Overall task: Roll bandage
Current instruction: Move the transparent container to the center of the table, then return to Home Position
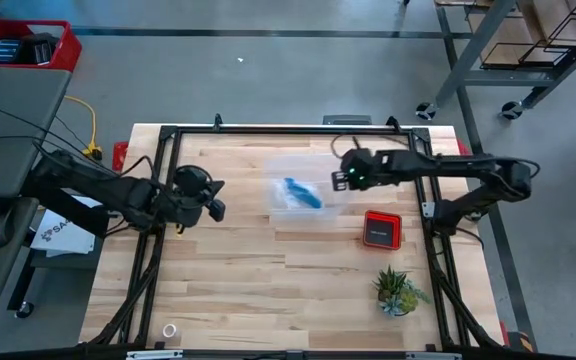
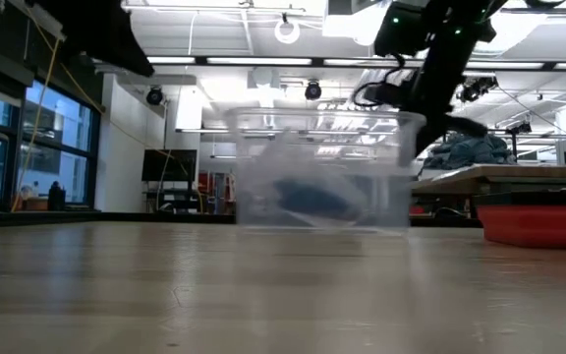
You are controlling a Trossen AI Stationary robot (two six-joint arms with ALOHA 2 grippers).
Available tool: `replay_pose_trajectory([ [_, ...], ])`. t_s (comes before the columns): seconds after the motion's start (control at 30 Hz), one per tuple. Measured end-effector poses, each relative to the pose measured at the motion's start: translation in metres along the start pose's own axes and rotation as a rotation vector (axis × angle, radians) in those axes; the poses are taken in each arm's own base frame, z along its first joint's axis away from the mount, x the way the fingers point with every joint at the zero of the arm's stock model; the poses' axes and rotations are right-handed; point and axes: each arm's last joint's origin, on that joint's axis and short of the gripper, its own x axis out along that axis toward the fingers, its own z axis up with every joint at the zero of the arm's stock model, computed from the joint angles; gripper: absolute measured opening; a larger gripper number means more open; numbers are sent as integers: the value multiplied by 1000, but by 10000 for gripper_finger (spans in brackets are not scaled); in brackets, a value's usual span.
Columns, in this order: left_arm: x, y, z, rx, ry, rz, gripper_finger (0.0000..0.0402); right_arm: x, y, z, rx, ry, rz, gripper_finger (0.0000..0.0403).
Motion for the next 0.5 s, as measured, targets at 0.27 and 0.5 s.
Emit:
replay_pose_trajectory([
  [0.27,25,7,-45,-156,-80,-237,0,18,41,-17,-35,-19,219,0],
  [0.5,40,31,-72,-218,-288,-576,0,3,41,-14,-33,-44,284,0],
])
